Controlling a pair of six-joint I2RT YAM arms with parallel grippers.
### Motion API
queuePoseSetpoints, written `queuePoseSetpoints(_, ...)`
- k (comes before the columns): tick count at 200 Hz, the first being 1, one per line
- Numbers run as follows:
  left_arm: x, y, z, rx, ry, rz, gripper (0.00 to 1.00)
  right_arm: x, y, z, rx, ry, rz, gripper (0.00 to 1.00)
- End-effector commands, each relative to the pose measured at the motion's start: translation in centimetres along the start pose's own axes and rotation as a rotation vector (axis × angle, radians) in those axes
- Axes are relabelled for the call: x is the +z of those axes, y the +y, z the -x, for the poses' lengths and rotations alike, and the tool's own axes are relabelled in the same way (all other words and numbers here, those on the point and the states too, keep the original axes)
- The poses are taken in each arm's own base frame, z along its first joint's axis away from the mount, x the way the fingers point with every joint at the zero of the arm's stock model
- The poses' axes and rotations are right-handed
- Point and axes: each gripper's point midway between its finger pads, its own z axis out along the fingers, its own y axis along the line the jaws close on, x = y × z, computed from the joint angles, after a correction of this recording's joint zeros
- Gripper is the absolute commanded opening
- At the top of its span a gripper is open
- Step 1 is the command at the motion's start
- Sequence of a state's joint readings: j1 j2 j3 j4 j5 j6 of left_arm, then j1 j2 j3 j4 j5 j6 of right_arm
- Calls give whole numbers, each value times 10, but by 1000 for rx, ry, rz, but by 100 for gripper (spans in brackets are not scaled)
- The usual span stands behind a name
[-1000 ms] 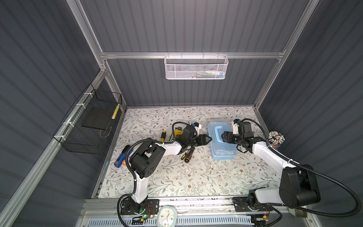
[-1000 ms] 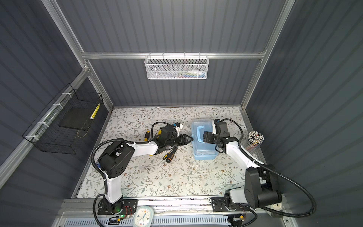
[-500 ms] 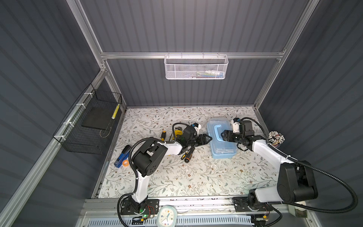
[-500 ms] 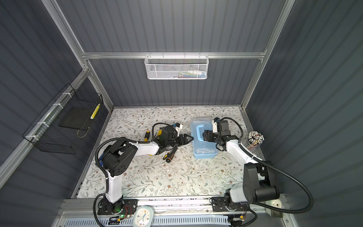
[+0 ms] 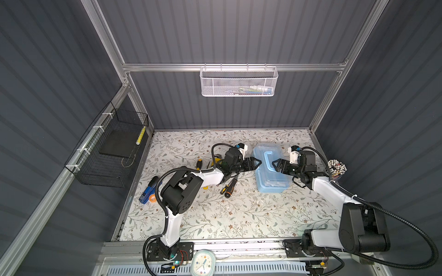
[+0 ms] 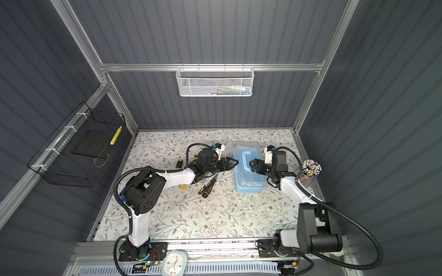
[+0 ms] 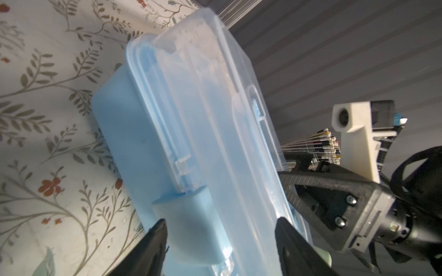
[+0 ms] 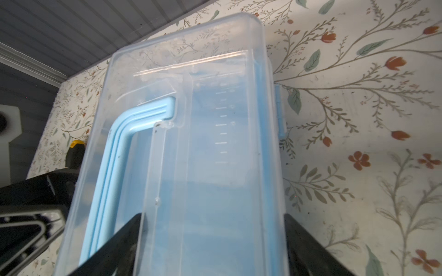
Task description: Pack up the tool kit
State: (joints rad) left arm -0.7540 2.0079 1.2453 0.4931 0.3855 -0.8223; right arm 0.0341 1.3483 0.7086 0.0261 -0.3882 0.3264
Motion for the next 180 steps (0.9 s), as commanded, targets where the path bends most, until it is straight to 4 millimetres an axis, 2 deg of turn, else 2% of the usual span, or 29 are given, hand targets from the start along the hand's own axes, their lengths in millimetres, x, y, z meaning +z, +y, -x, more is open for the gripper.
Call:
queuePoseSetpoints(1,12,-32,-10,67,37,-54,72,1,25,-75,175,256,200,84)
queuePoseSetpoints(32,17,-42,-11,88,41,-66,73,-2,28,-77,192,259,239,85)
queuePoseSetpoints(68,20,-49,-12,107,48,-64,73,0,22,-80,253,245,282,85)
queuePoseSetpoints(105,23,-57,-11,130,51,-65,74,7,9,-88,331,246,309,85)
queuePoseSetpoints(130,26,-52,-16,126,66,-50,74,8,1,-91,361,244,309,85)
queuePoseSetpoints(133,27,-62,-7,136,48,-67,74,8,0,-91,360,243,308,86)
queuePoseSetpoints(137,27,-65,-5,140,45,-70,74,8,-1,-91,362,241,307,86)
queuePoseSetpoints(161,29,-67,-2,156,44,-62,75,5,-15,-88,404,219,290,87)
queuePoseSetpoints(180,33,-67,-1,163,50,-51,75,5,-18,-88,429,221,296,87)
